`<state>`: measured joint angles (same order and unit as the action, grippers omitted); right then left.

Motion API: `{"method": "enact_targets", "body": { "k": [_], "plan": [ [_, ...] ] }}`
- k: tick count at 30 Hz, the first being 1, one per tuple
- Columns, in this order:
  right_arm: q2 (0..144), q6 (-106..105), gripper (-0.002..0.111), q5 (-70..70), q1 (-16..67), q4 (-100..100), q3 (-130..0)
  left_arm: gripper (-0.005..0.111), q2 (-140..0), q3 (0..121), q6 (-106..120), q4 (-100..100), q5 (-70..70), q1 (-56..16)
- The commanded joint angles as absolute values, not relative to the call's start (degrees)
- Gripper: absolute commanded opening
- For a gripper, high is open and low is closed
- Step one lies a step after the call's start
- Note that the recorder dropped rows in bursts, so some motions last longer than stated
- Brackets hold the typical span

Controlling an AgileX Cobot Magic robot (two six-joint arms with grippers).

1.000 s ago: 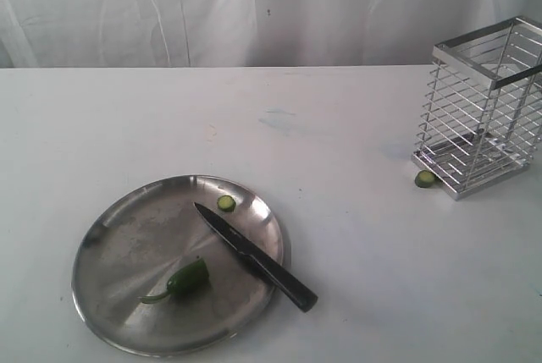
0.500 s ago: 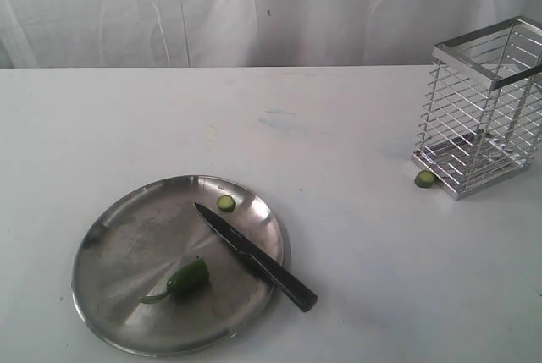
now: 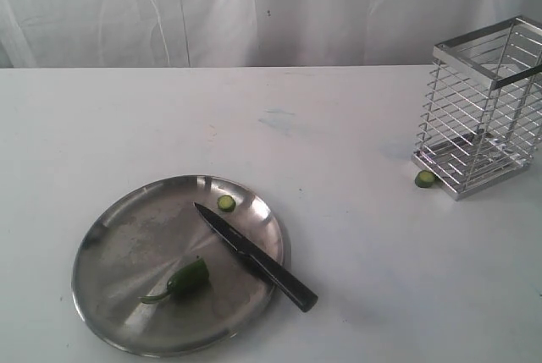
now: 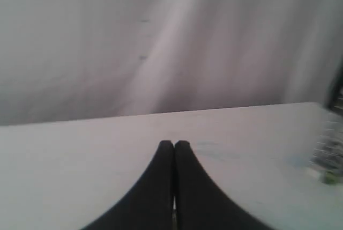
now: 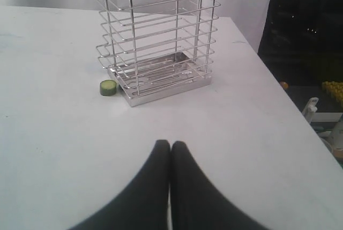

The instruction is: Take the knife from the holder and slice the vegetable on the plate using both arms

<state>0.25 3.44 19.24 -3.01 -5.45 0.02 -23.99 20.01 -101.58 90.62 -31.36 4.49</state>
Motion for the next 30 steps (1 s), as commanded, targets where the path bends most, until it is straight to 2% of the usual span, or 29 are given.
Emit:
{"method": "enact_targets", "body": {
  "k": [1,7,15,20,25,28,30],
  "plan": [
    [0.00,3.59,0.000,19.27,-3.33,-5.94,0.00,0.000,-21.67,19.44,-105.35,94.67,-55.41,7.78],
    [0.00,3.59,0.000,19.27,-3.33,-5.94,0.00,0.000,-21.79,18.27,-111.95,99.95,-51.04,7.90],
    [0.00,3.59,0.000,19.27,-3.33,-5.94,0.00,0.000,-21.79,18.17,-121.02,99.95,-32.76,7.90],
    [0.00,3.59,0.000,19.27,-3.33,-5.94,0.00,0.000,-21.87,24.27,-121.02,99.95,-30.93,7.90],
    [0.00,3.59,0.000,19.27,-3.33,-5.94,0.00,0.000,-24.69,29.76,-121.02,96.61,-20.56,7.90],
    [0.00,3.59,0.000,19.27,-3.33,-5.94,0.00,0.000,-25.40,30.42,-121.02,90.49,-21.10,7.90],
    [0.00,3.59,0.000,19.27,-3.33,-5.94,0.00,0.000,-25.18,31.76,-121.02,95.56,-25.42,7.90]
  ]
}}
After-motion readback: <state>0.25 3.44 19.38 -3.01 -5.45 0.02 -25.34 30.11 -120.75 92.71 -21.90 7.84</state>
